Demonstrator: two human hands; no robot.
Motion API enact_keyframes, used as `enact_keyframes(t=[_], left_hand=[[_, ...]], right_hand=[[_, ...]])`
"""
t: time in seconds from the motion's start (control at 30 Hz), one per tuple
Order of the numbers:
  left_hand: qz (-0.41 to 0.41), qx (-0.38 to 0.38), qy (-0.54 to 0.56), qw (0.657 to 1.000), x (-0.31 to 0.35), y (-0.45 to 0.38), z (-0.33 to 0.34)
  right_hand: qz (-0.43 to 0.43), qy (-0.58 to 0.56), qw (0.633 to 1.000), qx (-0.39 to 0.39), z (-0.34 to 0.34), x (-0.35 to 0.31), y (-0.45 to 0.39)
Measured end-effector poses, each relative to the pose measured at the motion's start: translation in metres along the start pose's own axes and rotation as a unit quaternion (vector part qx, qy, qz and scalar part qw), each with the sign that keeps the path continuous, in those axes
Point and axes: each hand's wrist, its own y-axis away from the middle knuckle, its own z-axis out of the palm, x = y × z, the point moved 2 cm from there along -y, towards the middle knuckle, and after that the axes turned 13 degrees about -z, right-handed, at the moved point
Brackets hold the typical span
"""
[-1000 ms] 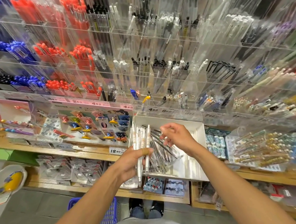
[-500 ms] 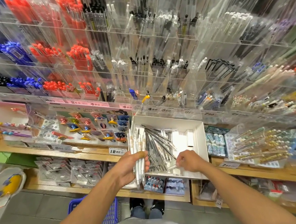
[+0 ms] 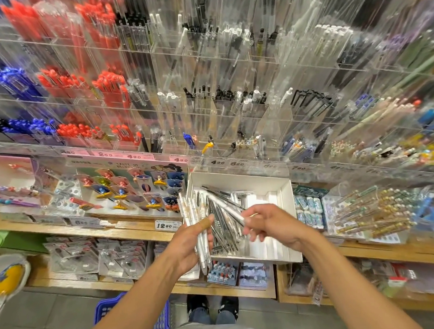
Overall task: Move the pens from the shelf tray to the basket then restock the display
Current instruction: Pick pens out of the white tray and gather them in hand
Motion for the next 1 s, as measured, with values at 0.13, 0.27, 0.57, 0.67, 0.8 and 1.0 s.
enact_keyframes(t=[0.13, 0.27, 0.57, 0.67, 0.8, 1.0], left_hand=[[-0.008, -0.043, 0.008, 0.999, 0.000, 0.003, 0.009], [-0.011, -0.047, -0.001, 0.999, 0.002, 0.004, 0.012], [-0.007, -0.009, 0.046, 0.999, 0.005, 0.000, -0.005], [-0.005, -0.008, 0.047, 0.999, 0.006, -0.001, -0.008], [-0.004, 0.003, 0.041, 0.999, 0.005, -0.001, -0.010], [0.009, 0.011, 0.019, 1.000, 0.004, -0.001, -0.009]], right_hand=[[-0.035, 0.056, 0.996, -0.056, 0.052, 0.000, -0.009], [-0.060, 0.114, 0.987, -0.101, 0.069, 0.005, -0.012], [0.112, 0.406, 0.897, -0.136, 0.030, 0.089, -0.045], [0.113, 0.436, 0.873, -0.185, 0.031, 0.091, -0.052], [0.110, 0.476, 0.833, -0.259, 0.027, 0.078, -0.049], [0.075, 0.348, 0.921, -0.159, -0.010, 0.032, -0.017]])
